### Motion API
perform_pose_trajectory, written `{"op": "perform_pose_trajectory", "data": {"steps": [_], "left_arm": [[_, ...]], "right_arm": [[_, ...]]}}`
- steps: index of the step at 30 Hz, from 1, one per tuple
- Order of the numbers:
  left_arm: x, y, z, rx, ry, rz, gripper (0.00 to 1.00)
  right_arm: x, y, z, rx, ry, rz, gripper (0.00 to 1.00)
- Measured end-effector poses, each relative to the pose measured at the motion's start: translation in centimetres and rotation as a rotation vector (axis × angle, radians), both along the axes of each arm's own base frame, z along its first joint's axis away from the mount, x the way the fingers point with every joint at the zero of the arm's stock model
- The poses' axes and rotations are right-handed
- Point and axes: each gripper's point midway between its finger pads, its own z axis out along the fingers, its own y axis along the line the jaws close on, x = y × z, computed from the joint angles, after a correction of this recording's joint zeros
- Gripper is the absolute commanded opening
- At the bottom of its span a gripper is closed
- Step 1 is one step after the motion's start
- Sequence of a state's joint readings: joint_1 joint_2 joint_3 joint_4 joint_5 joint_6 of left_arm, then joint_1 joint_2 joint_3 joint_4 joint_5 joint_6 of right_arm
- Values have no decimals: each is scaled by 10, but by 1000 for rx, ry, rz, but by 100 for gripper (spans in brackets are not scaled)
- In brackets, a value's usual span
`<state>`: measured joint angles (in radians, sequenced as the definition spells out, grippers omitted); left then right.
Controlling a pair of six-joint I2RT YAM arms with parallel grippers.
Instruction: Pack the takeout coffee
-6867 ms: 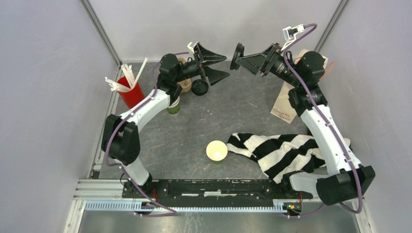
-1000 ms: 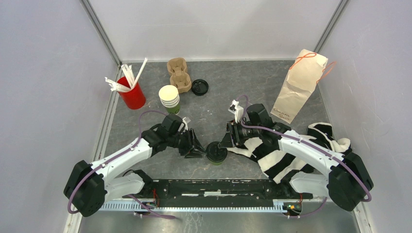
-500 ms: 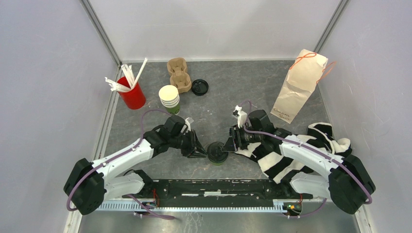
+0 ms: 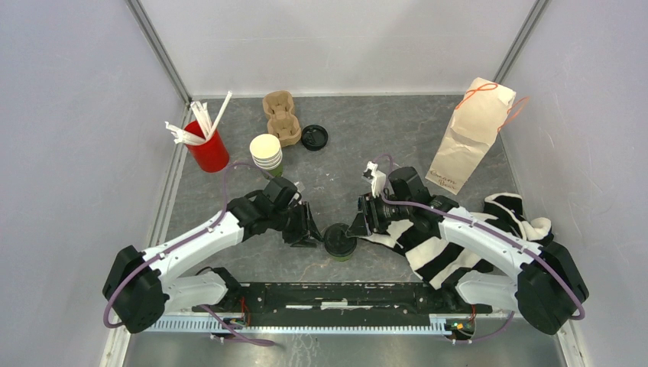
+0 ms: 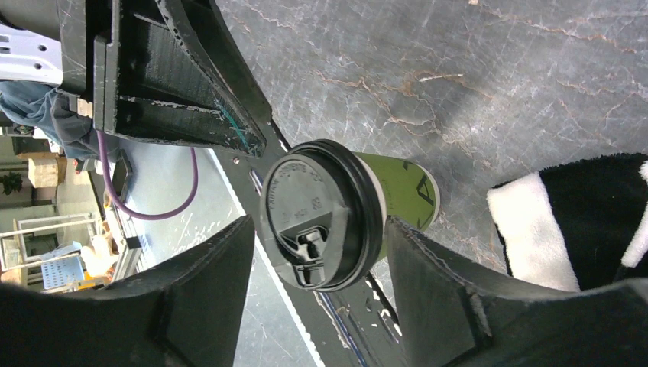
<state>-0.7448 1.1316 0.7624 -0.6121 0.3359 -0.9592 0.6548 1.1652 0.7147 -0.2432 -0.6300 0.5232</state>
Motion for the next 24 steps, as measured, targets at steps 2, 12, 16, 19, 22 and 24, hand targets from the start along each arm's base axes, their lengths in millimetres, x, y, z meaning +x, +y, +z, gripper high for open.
{"op": "perform_pose_trajectory", "data": {"steps": [2, 12, 16, 19, 22, 24], "left_arm": [[2, 3, 6, 21, -13, -1, 66], [13, -15, 57, -79, -112, -70, 72], [12, -24, 44, -112, -80, -86, 64], [9, -26, 28, -102, -33, -87, 59], [11, -29, 13, -75, 4, -88, 58], [12, -31, 4, -56, 27, -87, 56]], "right_arm": [[1, 1, 8, 10, -15, 6, 75], [-13, -9, 0, -21, -7, 53, 66], [-15, -11, -2, 6, 15, 59, 60], [-9, -12, -1, 21, 23, 50, 55], [-5, -12, -6, 26, 45, 52, 50], [-5, -10, -10, 25, 62, 58, 47]]}}
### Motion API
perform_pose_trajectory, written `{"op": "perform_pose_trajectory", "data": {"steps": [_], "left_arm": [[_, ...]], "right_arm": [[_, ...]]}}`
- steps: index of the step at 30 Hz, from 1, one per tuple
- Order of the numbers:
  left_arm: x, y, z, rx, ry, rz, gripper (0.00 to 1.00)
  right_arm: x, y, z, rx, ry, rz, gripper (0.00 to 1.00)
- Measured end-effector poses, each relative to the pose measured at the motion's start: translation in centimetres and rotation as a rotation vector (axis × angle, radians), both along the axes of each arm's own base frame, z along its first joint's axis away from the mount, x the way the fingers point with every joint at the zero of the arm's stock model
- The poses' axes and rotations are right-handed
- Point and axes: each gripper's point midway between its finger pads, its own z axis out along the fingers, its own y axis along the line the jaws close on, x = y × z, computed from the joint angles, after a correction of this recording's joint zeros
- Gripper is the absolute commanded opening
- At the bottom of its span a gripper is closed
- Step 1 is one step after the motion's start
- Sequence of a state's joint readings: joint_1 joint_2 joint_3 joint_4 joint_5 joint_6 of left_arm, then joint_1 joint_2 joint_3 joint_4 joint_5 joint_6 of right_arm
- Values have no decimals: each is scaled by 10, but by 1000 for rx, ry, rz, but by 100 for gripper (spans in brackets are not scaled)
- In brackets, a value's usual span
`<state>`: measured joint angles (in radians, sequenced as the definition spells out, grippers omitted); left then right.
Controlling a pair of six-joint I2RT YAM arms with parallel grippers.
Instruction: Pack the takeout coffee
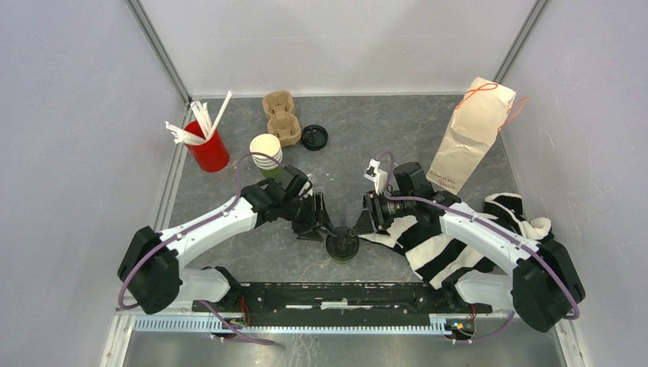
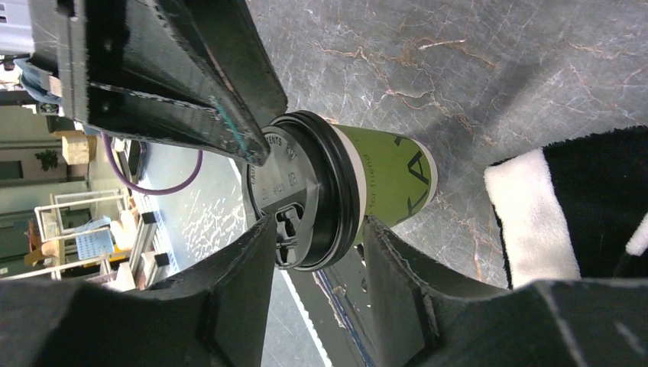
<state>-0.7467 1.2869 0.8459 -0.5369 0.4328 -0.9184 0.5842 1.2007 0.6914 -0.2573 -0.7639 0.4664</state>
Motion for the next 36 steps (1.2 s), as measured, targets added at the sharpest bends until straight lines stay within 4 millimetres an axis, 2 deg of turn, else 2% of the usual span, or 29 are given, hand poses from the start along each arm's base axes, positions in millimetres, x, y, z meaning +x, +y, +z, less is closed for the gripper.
{"op": "perform_pose_trajectory", "data": {"steps": [2, 7, 9, 12, 16, 19, 22, 24, 26, 29, 33, 36], "left_arm": [[1, -3, -5, 11, 23, -5, 52], [14, -15, -1, 16, 11, -34, 48], [18, -18, -1, 31, 9, -52, 48], [25, -21, -1, 56, 1, -80, 55], [35, -18, 5, 102, -57, -88, 75], [40, -11, 11, 127, -105, -83, 85], [35, 0, 27, 127, -149, -66, 91], [34, 2, 33, 113, -171, -59, 92], [28, 11, 41, 93, -194, -39, 91], [19, 25, 42, 63, -188, 14, 80], [19, 38, 26, 27, -128, 95, 64], [18, 44, 7, 4, -60, 143, 57]], "right_arm": [[1, 2, -3, 4, 11, 1, 45], [0, 2, -10, 22, 35, -40, 34], [1, -1, -11, 31, 42, -83, 35], [1, -4, -11, 50, 40, -142, 41], [-1, -4, -7, 78, 47, -171, 55], [-1, -2, -2, 93, 38, -168, 64], [-3, -2, 2, 101, 25, -163, 73], [-3, -3, 5, 102, 20, -157, 73], [-1, -4, 8, 106, 14, -157, 71], [4, -8, 10, 115, 27, -178, 64], [8, -11, 12, 152, 45, -196, 50], [2, -15, 3, 159, 84, -199, 44]]}}
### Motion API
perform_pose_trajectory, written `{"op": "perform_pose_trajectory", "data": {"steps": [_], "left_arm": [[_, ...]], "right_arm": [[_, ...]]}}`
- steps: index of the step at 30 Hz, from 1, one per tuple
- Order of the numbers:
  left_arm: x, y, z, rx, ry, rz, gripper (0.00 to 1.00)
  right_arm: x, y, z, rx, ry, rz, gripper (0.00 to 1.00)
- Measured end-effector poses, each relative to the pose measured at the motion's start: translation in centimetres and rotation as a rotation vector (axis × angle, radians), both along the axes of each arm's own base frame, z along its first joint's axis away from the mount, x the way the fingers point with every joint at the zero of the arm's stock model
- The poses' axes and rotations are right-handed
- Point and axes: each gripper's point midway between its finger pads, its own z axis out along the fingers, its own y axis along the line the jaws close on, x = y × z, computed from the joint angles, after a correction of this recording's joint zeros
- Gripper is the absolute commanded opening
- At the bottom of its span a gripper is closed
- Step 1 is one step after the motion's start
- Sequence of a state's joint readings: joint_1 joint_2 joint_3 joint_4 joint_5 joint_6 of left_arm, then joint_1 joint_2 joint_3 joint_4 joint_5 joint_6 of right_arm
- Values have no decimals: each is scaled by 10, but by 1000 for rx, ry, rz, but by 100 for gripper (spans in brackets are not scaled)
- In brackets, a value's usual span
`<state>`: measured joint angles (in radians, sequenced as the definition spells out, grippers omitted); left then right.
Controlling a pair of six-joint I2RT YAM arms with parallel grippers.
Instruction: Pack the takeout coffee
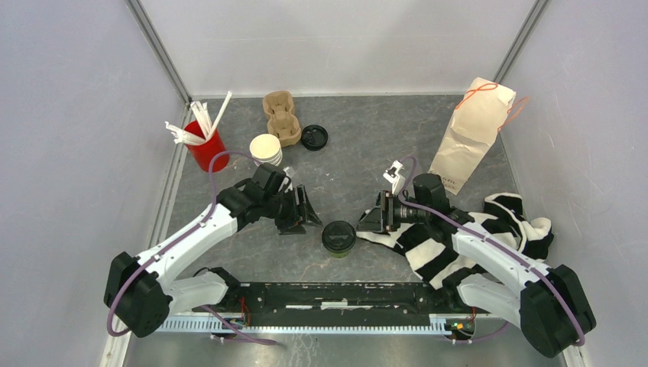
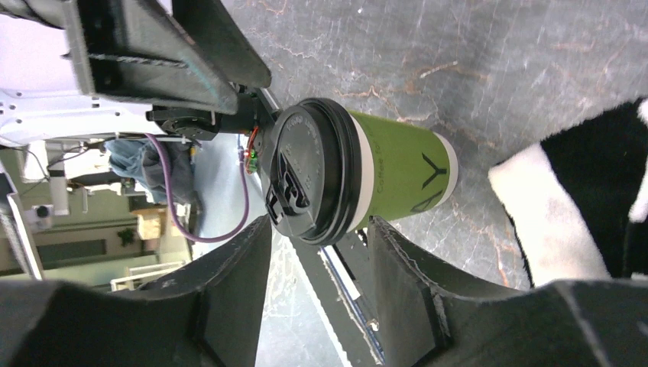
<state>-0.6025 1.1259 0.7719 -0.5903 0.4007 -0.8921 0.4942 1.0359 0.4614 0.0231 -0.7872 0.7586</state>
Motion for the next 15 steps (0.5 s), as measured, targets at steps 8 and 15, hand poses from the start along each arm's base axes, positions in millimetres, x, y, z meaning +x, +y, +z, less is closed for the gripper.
{"op": "perform_pose_trajectory", "data": {"steps": [8, 15], "left_arm": [[1, -8, -1, -58, 16, -15, 43], [0, -11, -12, -51, 57, -28, 43]], "right_arm": [[-9, -2, -9, 3, 40, 17, 40], [-11, -1, -17, -8, 77, 38, 38]]}}
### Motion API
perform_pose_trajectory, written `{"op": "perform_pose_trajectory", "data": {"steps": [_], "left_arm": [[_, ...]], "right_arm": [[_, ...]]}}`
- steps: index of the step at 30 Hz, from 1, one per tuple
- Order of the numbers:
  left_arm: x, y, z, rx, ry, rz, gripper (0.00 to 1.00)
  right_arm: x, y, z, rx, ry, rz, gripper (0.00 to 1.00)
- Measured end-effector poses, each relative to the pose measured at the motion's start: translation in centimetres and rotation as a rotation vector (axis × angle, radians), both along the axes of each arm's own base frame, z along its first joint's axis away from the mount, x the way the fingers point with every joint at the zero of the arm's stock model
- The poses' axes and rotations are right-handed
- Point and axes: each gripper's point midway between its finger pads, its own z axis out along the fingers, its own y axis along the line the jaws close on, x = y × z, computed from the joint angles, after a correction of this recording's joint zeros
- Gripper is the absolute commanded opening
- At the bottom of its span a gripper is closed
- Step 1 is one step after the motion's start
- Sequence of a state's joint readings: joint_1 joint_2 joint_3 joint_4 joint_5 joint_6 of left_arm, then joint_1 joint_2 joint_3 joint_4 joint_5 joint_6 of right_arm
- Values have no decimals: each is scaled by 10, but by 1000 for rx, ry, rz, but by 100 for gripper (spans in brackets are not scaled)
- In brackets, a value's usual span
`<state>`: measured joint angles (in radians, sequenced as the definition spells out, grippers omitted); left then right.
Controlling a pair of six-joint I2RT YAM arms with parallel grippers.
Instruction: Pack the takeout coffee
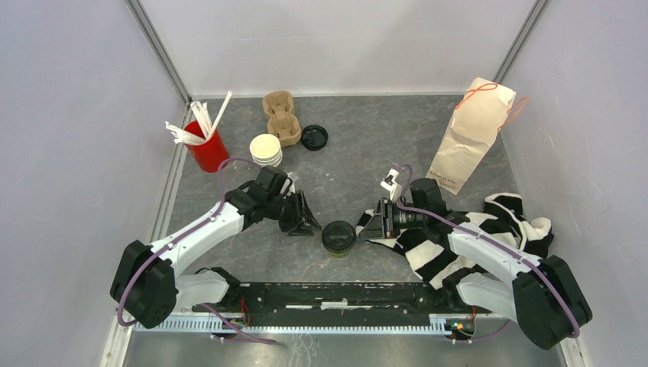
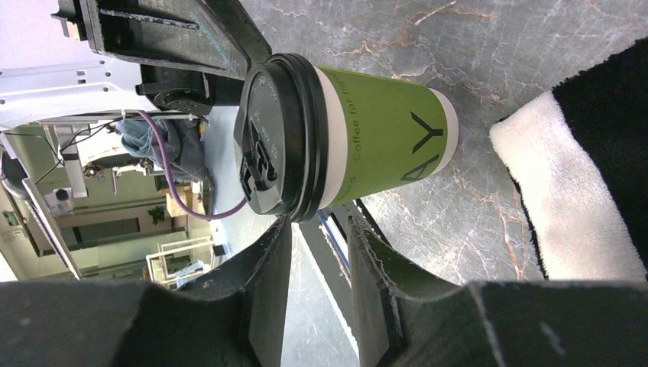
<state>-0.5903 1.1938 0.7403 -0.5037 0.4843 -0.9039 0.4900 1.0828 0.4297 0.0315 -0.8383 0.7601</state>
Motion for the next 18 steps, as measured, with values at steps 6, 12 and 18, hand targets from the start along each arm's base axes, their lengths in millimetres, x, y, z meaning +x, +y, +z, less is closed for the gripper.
{"op": "perform_pose_trajectory", "data": {"steps": [6, 12, 18], "left_arm": [[-4, -2, -4, -19, 12, -16, 45], [-7, -4, -7, -40, 15, -29, 46], [-8, -4, -7, -49, 12, -32, 45]], "right_arm": [[1, 1, -6, -9, 17, 1, 38], [1, 3, -8, -10, 22, 6, 38], [2, 4, -7, -6, 18, 7, 39]]}}
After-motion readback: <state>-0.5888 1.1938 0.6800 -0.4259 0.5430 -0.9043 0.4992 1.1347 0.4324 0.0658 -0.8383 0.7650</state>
